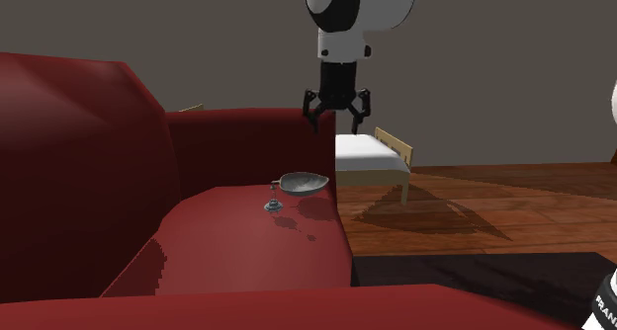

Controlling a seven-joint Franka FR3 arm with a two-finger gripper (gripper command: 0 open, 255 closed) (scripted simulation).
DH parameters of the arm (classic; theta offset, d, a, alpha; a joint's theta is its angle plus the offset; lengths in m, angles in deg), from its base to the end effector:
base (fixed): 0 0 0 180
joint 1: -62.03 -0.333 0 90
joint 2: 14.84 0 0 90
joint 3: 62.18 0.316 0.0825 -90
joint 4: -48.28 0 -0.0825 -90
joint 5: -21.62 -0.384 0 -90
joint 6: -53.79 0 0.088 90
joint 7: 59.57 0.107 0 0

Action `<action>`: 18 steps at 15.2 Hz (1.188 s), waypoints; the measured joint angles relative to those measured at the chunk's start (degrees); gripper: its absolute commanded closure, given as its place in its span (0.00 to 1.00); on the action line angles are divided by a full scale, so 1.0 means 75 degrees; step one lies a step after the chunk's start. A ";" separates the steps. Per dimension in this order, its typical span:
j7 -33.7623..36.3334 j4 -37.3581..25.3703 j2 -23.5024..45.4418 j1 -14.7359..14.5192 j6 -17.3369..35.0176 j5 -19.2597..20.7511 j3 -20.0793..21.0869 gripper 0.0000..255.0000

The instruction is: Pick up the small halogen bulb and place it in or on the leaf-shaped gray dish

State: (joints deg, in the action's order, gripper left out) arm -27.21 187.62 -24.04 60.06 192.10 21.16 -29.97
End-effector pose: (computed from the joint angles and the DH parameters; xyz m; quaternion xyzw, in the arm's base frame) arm 0.3978 0.2704 0.3684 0.9974 0.0126 0.0712 0.0010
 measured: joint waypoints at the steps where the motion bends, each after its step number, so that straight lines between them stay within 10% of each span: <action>1: 0.0284 -0.0178 0.0316 0.0055 0.0090 0.0249 0.0102 0.00; 10: 0.3516 -0.1944 0.3469 -0.0707 0.0702 0.3232 0.0068 0.00; 18: 0.4847 -0.3892 0.5603 -0.1980 0.0583 0.4424 -0.0724 0.00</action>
State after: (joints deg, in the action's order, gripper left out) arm 9.15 158.43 17.98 45.22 196.48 54.34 -35.40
